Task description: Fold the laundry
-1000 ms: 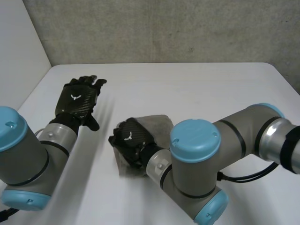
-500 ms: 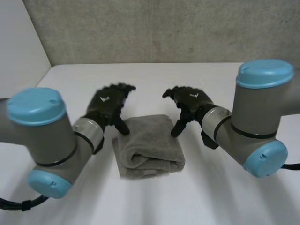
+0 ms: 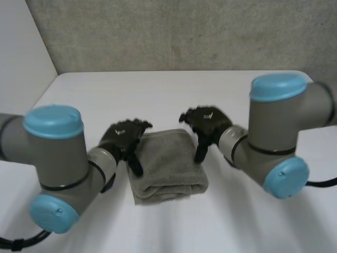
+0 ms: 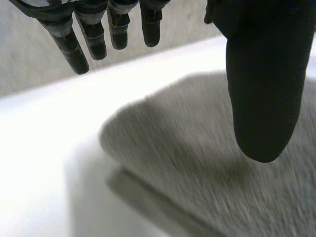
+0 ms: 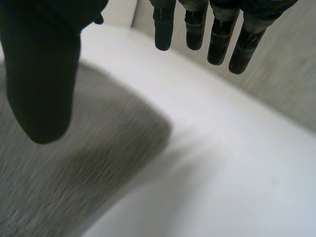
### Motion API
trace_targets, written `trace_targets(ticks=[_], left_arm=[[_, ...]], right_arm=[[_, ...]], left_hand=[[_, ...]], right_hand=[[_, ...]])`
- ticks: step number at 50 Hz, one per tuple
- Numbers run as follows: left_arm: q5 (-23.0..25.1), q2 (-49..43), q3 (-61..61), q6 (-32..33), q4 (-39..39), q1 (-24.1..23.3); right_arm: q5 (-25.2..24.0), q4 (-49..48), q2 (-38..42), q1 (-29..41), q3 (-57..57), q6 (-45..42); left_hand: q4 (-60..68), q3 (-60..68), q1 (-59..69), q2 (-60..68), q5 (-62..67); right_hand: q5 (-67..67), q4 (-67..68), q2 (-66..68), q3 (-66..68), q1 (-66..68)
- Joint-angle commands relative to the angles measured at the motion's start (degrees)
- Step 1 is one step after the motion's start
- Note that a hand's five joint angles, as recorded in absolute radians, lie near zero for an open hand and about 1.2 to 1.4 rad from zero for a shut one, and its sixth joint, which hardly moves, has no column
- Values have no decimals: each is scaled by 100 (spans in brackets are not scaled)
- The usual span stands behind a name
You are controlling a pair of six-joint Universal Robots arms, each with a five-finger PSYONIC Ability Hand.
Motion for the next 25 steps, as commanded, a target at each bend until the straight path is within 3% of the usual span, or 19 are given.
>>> trace_targets(ticks=[1, 5, 7, 11, 25], left_arm=[[-20, 1321, 818, 177, -695, 78], [-99, 1728, 1286, 142, -1260, 237], [-108, 1886, 1462, 124, -1515, 325], [-81, 2272, 1778, 89, -1953, 509], [-38, 2616, 1304, -280, -1875, 843]], right_arm=[[803, -298, -1325, -74, -59, 347], [1575, -299, -2061, -214, -182, 409], [1681, -246, -2272, -302, -182, 374], [1682, 87, -2651, -461, -156, 330], [1375, 431, -2757, -522, -24, 400]], left_hand=[[122, 126, 48, 121, -82], [55, 59, -19, 53, -149], [33, 37, -41, 32, -171], [33, 37, -41, 32, -171], [33, 37, -41, 32, -171]], right_hand=[[-303, -345, -304, -207, -213], [-303, -345, -304, -207, -213], [-303, -345, -304, -207, -213], [-303, -345, -304, -207, -213], [-303, -345, -304, -207, -213]])
